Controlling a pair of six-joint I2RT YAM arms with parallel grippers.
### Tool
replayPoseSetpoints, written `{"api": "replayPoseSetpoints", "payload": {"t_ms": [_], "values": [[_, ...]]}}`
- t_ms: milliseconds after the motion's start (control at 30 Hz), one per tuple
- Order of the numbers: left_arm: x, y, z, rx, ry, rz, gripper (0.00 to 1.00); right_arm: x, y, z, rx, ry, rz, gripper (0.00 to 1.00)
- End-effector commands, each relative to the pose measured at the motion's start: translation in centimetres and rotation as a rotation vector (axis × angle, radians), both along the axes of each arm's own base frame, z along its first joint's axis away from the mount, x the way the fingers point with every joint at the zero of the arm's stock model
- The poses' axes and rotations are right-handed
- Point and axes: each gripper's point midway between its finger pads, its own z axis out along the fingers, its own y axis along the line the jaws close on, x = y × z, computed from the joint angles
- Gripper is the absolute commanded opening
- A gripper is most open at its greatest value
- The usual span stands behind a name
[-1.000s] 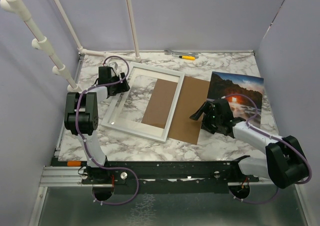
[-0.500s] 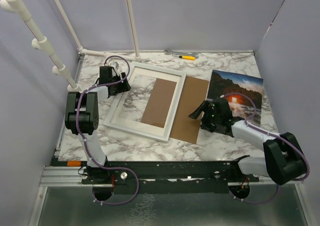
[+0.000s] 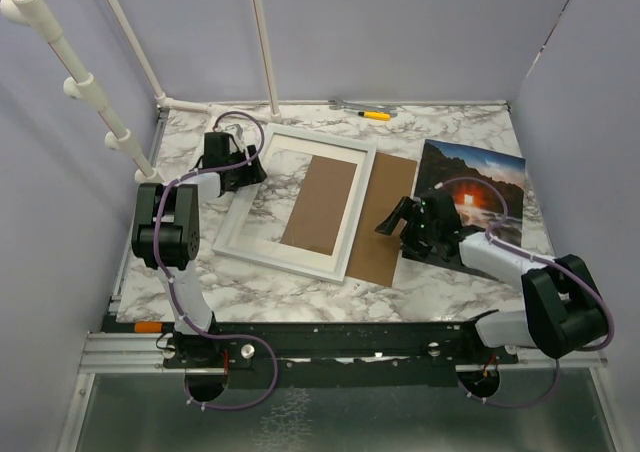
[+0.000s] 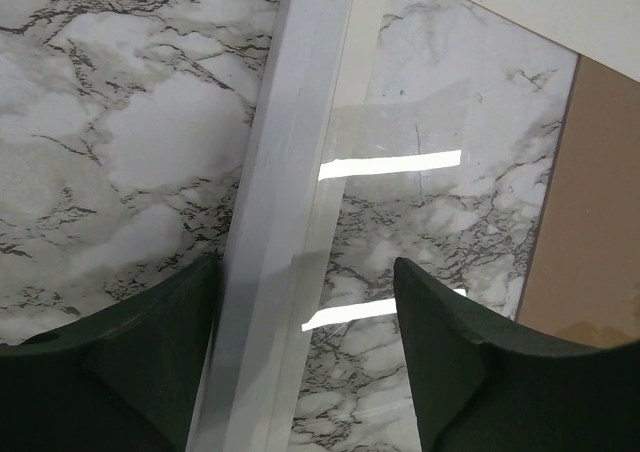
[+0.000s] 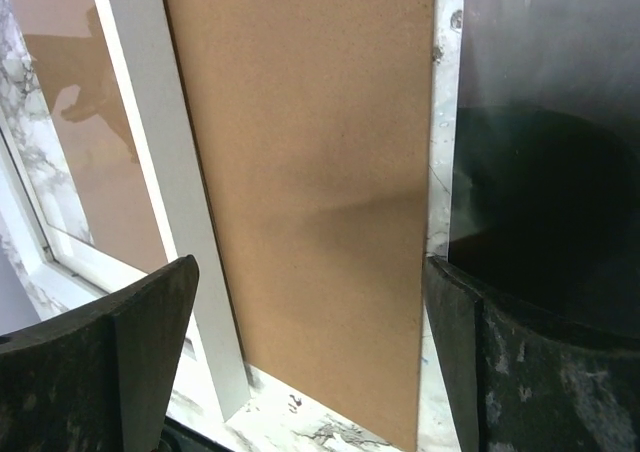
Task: Take the photo out of the frame
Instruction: Adjust the photo frame item on the photo frame.
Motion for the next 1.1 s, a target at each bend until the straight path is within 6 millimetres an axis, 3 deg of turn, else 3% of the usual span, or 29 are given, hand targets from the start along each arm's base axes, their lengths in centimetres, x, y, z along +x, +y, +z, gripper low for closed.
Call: {"api": "replayPoseSetpoints", "payload": {"t_ms": [0,167,533,733,1067], "values": [[-1.7,-2.8,-1.8,-0.066,0.083,-0.068,0.71,0.5,-0.2,-0.1,-0.051,0.007,0.036,0.98],[-1.8,-3.7,-1.9,-0.072,0.086,-0.085,0.71,1.0,-0.4,-0.4,-0.052,0.015,0.031,0.98],[-2.1,-6.2,-2.2,-0.147,0.093,-0.138,0.70,1.5,1.5,-0.4,0.010,0.011,0.123,0.98],[-2.2,-7.4,-2.4,-0.152,0.094,-0.163,0.70,2.3,0.7,-0.5,-0.010,0.014,0.100,0.98],[-2.1,-8.8,-2.5,-0.149,0.092,-0.192,0.70,4.8,-3.1,-0.1,-0.054,-0.022,0.007,0.99]]}}
